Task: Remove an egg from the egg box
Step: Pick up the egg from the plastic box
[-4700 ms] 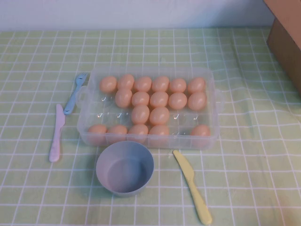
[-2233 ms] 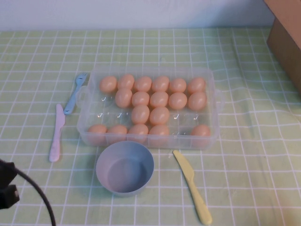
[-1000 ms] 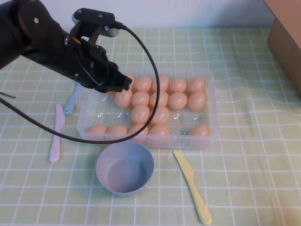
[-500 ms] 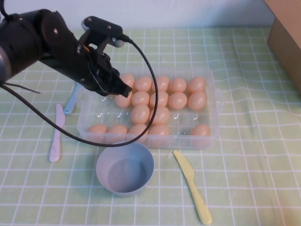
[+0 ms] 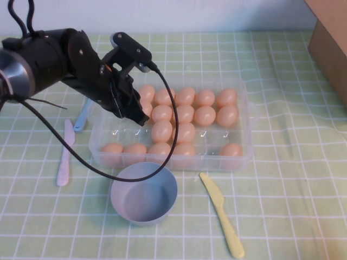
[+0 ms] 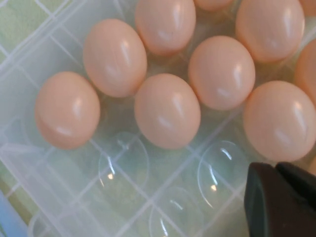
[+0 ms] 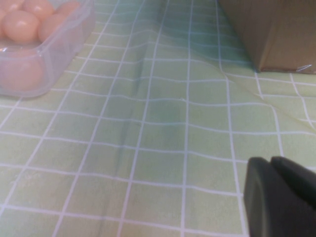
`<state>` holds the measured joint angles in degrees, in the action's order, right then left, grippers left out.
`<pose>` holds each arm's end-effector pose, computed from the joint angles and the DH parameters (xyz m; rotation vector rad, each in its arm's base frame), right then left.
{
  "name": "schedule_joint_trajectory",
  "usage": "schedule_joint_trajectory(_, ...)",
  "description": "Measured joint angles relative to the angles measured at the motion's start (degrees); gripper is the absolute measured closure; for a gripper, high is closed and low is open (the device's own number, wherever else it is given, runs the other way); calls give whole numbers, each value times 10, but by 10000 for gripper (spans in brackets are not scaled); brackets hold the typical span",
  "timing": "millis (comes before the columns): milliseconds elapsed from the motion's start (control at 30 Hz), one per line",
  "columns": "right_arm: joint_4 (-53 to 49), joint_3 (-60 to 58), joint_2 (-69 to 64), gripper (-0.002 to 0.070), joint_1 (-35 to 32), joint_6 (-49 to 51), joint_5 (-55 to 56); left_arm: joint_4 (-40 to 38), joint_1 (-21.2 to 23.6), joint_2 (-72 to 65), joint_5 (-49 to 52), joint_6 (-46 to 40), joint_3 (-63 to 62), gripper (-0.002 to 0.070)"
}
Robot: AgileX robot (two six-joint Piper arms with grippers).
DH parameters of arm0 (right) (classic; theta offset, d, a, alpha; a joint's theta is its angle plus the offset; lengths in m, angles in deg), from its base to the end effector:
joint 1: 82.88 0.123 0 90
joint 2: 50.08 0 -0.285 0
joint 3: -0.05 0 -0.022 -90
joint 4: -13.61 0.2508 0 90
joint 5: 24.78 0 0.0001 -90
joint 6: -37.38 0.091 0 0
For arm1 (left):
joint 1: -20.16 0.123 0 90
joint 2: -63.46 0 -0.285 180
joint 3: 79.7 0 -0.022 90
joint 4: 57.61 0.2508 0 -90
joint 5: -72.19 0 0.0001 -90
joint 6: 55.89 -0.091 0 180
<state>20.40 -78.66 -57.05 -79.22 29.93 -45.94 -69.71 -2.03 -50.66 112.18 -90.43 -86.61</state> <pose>0.0522 0.0072 0.1722 -0.1071 1.8596 0.0705 0.3770 -0.1670 0.2546 1.0729 2.3150 -0.1523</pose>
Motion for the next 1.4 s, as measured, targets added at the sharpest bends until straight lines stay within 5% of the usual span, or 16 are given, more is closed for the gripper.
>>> schedule_joint_trajectory(233,0,0,0,694,0,0,0,3,0,-28,-7,-35,-3,649)
schedule_joint_trajectory(500,0,0,0,694,0,0,0,4,0,-50,-46,-37,-3,242)
schedule_joint_trajectory(600,0,0,0,694,0,0,0,14,0,-51,-65,-53,-3,176)
schedule_joint_trajectory(1000,0,0,0,694,0,0,0,25,24,-51,-75,-298,-3,153)
schedule_joint_trajectory(1400,0,0,0,694,0,0,0,-42,24,-82,-82,-344,-8,153)
